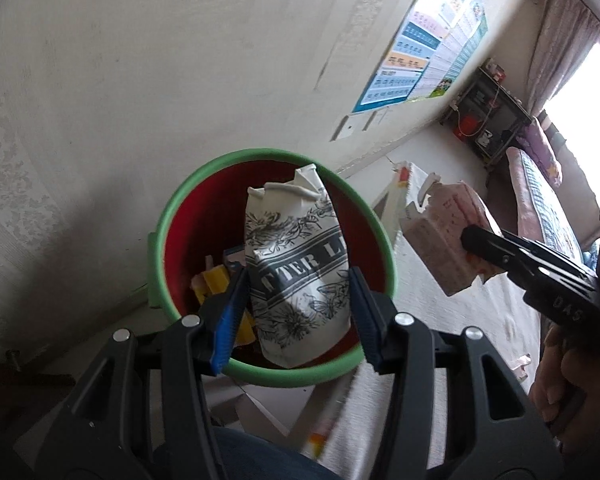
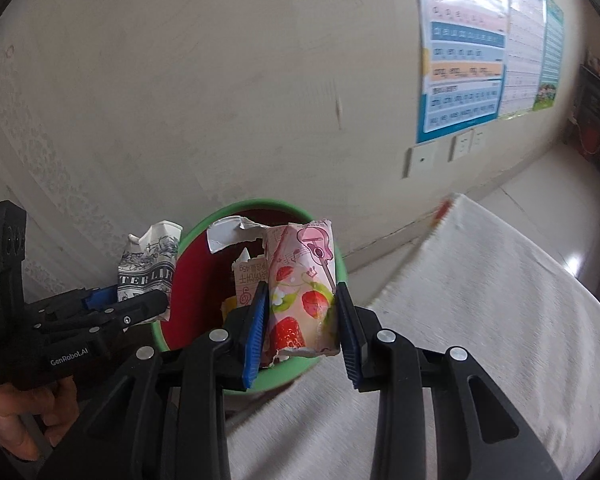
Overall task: Collect trash
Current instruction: 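Carry the silver-black wrapper and strawberry packet to the red bin and open both tools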
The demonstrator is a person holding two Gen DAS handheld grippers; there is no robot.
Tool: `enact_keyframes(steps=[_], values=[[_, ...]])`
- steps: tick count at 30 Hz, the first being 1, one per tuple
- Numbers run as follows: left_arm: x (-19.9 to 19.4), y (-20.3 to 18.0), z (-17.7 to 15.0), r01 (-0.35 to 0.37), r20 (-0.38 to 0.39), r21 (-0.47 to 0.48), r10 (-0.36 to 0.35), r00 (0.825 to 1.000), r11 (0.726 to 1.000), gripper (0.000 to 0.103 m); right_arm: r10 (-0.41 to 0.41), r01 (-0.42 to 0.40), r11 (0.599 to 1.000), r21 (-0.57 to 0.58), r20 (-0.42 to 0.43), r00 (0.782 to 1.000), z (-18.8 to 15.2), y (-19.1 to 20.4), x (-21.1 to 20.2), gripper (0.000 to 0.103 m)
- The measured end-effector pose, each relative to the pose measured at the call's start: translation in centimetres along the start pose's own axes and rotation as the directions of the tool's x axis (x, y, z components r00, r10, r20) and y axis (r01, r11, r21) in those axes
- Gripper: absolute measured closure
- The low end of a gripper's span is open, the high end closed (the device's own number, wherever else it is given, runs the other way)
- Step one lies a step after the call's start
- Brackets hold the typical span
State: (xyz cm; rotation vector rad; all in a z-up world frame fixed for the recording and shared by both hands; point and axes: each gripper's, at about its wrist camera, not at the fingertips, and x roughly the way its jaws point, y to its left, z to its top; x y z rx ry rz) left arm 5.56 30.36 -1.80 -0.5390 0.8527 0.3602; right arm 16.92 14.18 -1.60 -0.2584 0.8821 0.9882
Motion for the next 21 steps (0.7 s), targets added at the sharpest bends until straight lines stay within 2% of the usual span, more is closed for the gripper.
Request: enact_keyframes(steps=[15,21], values=[[2.5,2.8,0.9,-0.008,-0.029,-0.032,0.007,1.0,0.999,0.055,0.015,-0.017,1.0,-0.027,-0.071,0.997,1.0,2.1,5.6,0.07],[3.5,3.8,0.6,-0.001,-0.066,-0.045,-0.002,0.998,0.999,0.054,0.019,-0.022,0.999,-0.027,-0.107,0.994,0.6,2.4,7.3,0.067]])
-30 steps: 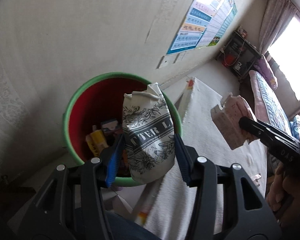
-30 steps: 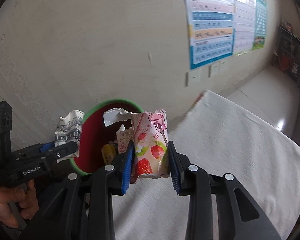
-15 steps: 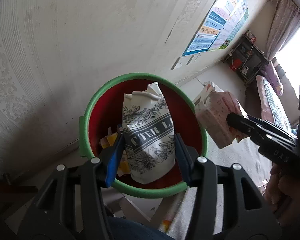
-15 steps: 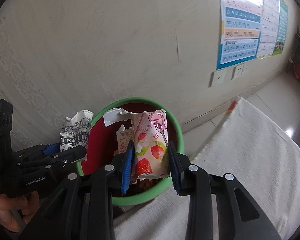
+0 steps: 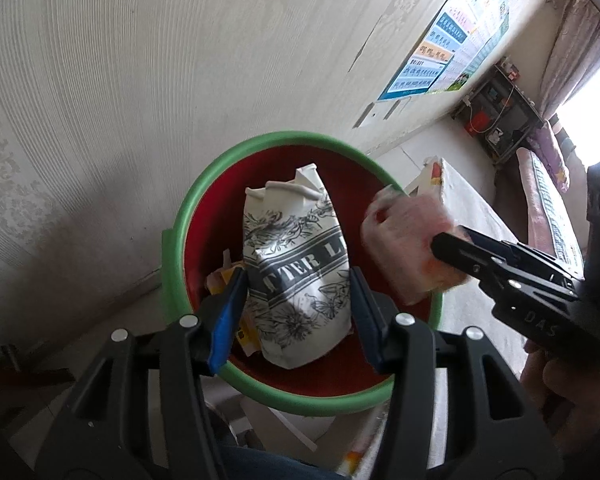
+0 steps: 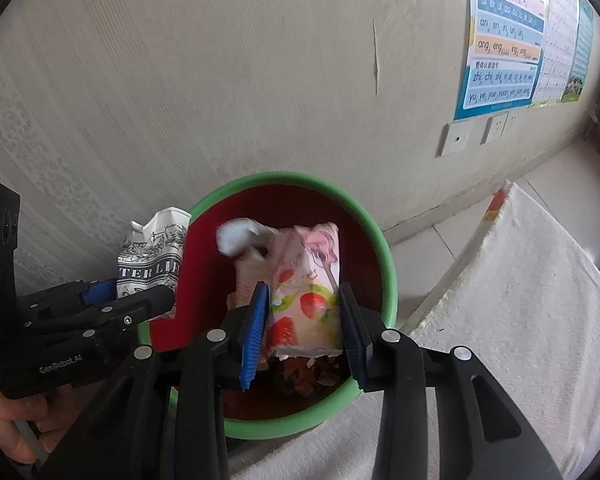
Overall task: Collect trash
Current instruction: 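Carry the silver-black wrapper and strawberry packet to the red bin and open both tools, then move both tools back over the last two packets on the table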
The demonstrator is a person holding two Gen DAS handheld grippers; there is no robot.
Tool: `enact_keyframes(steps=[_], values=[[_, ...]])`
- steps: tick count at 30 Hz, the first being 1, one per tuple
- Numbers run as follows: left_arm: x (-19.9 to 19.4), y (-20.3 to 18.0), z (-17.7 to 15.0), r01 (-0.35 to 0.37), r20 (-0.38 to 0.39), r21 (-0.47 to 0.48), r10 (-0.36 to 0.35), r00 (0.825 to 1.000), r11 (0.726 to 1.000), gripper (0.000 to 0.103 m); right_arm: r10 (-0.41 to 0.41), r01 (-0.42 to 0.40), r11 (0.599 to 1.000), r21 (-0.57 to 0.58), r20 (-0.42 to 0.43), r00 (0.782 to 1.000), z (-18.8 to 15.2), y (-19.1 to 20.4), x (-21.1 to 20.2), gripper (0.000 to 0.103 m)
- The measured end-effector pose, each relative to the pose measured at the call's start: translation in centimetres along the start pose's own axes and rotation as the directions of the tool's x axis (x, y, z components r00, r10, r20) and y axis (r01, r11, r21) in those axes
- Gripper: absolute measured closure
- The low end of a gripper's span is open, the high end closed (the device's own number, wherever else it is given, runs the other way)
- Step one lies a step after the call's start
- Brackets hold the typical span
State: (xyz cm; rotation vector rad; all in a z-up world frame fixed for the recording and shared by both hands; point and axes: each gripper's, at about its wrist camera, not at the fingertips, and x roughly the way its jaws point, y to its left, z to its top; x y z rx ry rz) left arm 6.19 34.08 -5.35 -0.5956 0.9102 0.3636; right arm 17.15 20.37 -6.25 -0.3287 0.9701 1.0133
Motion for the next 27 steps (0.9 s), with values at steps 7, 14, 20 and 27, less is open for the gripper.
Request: enact_keyframes(steps=[7,14,20,27], values=[[-0.4,0.8,-0.3,-0.013,0.018,-0.037,0.014,1.0,0.999,0.021,-0.006,0.006,1.0,0.012,-0.004,1.0,-0.4,-0.3,0.3,0.038],[-1.8,0.8,-0.6,-0.038,0.056,-0.071,0.042,0.998,0.997,0.005,-0.032,0.031,0.999,0.035,0.02,0.999,-0.9,-1.2,-1.5,0.017],[-2.8,-0.2,-1.1,-0.043,0.056,-0.076,0.047,0.997,0.996,0.005,-0.054,0.051,0.996,0.069,0.044,0.998,-2.3,-2.5,-4.2,0.012],[-3.5,-3.7,-1.8,-0.012,0.055,-0.02,0.013,0.998,1.0,0.005,-0.083,0.077,0.99,0.115,0.046,0.995,-5.1,-5.1,-7.4,0.012]])
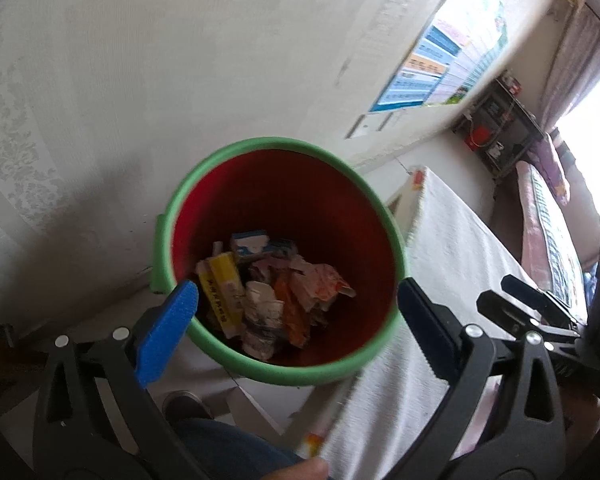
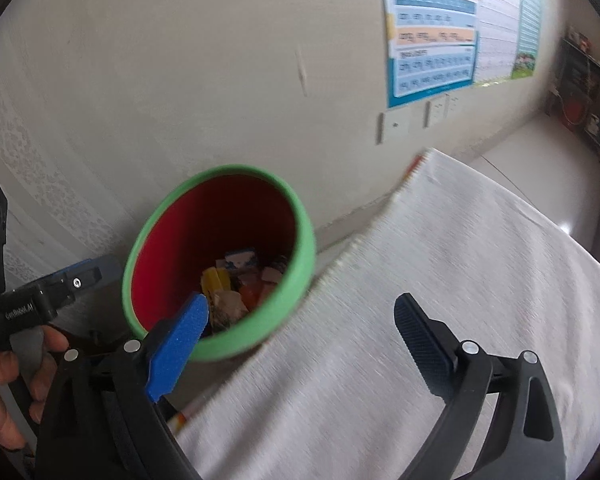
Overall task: Collect trash
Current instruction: 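Move both tools back over the last two packets on the table, then grasp the pink bag with the left tool while the right tool grasps the Pocky box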
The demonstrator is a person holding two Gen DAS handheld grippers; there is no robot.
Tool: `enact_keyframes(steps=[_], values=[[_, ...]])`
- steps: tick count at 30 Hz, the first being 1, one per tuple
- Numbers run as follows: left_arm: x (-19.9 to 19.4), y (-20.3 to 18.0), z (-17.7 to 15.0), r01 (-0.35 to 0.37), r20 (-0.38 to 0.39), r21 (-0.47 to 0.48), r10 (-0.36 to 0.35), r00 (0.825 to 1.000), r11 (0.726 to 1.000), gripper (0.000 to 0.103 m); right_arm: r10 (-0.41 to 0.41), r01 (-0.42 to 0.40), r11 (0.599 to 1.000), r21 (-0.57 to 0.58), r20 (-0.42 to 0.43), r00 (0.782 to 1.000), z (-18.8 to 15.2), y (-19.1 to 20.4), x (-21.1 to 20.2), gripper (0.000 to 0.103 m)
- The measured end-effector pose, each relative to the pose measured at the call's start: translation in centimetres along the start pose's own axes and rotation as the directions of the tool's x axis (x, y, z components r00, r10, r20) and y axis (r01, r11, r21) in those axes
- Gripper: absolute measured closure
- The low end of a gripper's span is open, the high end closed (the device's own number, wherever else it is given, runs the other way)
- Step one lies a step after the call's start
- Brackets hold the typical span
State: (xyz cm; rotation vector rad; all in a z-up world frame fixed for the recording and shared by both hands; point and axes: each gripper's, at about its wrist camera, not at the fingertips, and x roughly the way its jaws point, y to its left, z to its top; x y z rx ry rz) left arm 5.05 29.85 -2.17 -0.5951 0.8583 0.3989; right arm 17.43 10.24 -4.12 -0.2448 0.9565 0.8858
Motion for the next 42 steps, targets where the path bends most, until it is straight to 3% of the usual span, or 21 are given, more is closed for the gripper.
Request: enact_keyframes(steps=[10,22,29,36,42], values=[[-0.7,-6.6,-2.4,0.051,-0.02,0.116,-0.049,0.999,0.992,0.005,-0.049,0.045,0.997,0.064,0.061,0.997,-2.8,-4.2,-5.9,0.011],[0.4,-15.7,-7.5,0.151,-0.113,0.289,-0.122,0.986,0.945,0.005,-0.16,0.148,0.972,0.184,0.049,0.986,-9.8,-11.6,-11.2,0.01],[1.3,-21.0,-11.9,0.241,-0.217,0.383,-0.167,0.962,0.892,0.005,-0.225,0.21,0.942,0.263,0.027,0.974,-13.9,-16.3,-13.6,0.009],[2.2,-23.9,-15.5,0.302,-0.317,0.431,-0.171,0.933,0.85,0.005,-0.252,0.242,0.92,0.31,-0.006,0.968,-17.5,-19.5,-14.7,0.01],[3.5,-26.1,-19.0,0.385,-0.436,0.492,-0.162,0.885,0.781,0.005,-0.254,0.247,0.909,0.337,-0.022,0.967,-19.0,-20.9,-14.9,0.01]])
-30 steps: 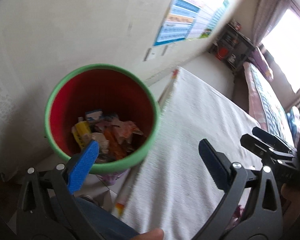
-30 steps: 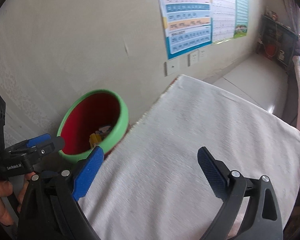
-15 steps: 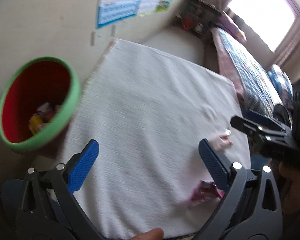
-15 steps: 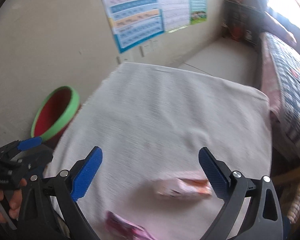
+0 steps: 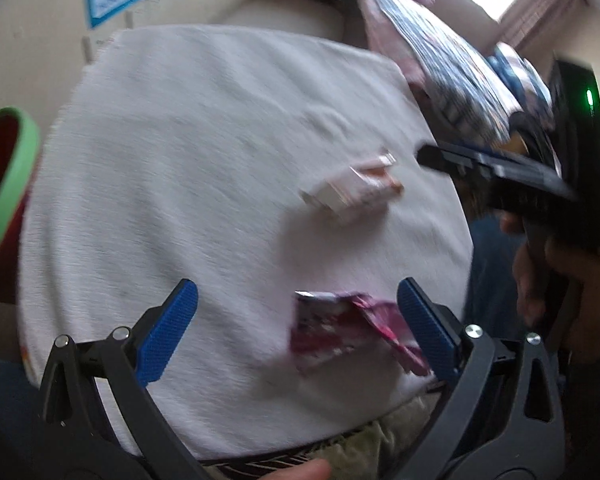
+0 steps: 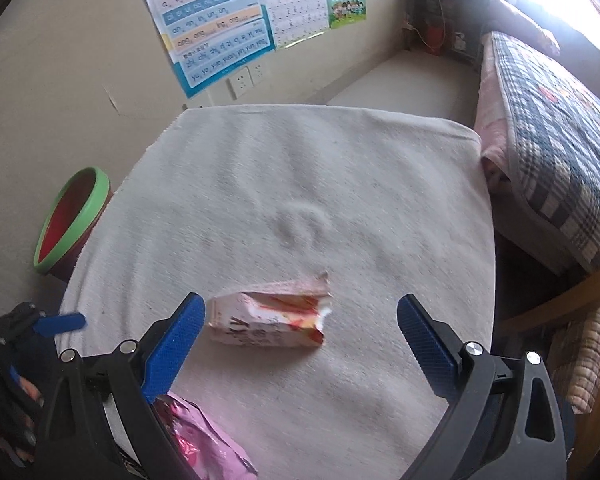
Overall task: Collect trash
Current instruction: 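Grasp the pink bag with the left tool while the right tool grasps the Pocky box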
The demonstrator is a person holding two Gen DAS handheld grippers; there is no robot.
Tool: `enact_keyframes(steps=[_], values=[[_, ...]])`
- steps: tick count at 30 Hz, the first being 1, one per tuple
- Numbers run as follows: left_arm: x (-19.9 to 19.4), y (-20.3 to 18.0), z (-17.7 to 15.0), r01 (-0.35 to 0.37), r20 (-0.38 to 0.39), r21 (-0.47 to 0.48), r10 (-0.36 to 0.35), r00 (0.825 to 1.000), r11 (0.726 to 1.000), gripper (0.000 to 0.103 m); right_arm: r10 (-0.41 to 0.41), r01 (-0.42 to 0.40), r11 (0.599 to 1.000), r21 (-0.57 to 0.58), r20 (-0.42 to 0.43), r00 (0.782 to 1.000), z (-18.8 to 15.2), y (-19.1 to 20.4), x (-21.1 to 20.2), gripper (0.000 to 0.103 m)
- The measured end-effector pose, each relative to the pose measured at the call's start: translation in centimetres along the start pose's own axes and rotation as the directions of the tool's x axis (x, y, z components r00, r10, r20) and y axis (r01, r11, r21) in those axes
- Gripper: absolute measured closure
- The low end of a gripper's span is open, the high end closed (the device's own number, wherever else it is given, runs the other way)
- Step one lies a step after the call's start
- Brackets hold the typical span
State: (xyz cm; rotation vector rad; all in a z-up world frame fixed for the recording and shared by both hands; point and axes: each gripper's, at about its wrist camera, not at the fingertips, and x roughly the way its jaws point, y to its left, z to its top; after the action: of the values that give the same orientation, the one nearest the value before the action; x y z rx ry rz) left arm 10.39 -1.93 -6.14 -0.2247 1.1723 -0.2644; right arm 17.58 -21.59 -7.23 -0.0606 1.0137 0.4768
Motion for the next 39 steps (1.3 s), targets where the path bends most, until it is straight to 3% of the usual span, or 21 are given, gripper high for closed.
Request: enact_keyframes(steps=[7,10,16,17,18,25,31,39], values=[[3.8,-0.6,-0.8,0.028,-0.103,0.023,-0.025,0.994,0.999,0.006,0.006,-0.006,1.0,0.003,0.001,1.0,-0.2,-0.2,-0.2,0.01],[4.7,-0.4,-0.9,0.089,-0.127,-0.012,-0.09,0.988,0.996,0.017,0.007,-0.007,1.0,0.006,-0.002,1.0,-0.2,-0.2,0.0,0.01],[5.9,-0.7,-1.6,0.135,-0.169,-0.014,-0.136,0.976,0.991,0.056,0.02,-0.02,1.0,0.01,-0.023,1.0,-0.4,0.0,1.0,0.009],[5.8,-0.8,-1.5,0.14,-0.169,-0.014,-0.14,0.976,0.99,0.066,0.021,-0.021,1.0,0.01,-0.024,0.999,-0.5,0.0,1.1,0.009],[5.8,-0.7,-1.5,0.143,-0.169,-0.016,-0.144,0.975,0.99,0.085,0.022,-0.022,1.0,0.01,-0.025,0.999,-0.4,0.1,1.2,0.009],[4.2,0.0,-1.2,0.137,-0.124,-0.029,-0.139,0.983,0.99,0.095,0.026,-0.025,1.0,0.015,-0.027,0.999,0.0,0.1,1.7,0.009],[2.3,1.6,-1.2,0.032,-0.094,-0.008,-0.033,0.995,0.999,0.095,0.031,-0.031,1.0,0.006,-0.051,0.998,0.1,0.5,2.8,0.009],[0.6,4.0,-1.4,-0.013,-0.077,-0.029,0.011,0.997,1.0,0.095,0.041,-0.043,0.999,-0.016,-0.122,0.992,-0.6,1.5,5.3,0.009]])
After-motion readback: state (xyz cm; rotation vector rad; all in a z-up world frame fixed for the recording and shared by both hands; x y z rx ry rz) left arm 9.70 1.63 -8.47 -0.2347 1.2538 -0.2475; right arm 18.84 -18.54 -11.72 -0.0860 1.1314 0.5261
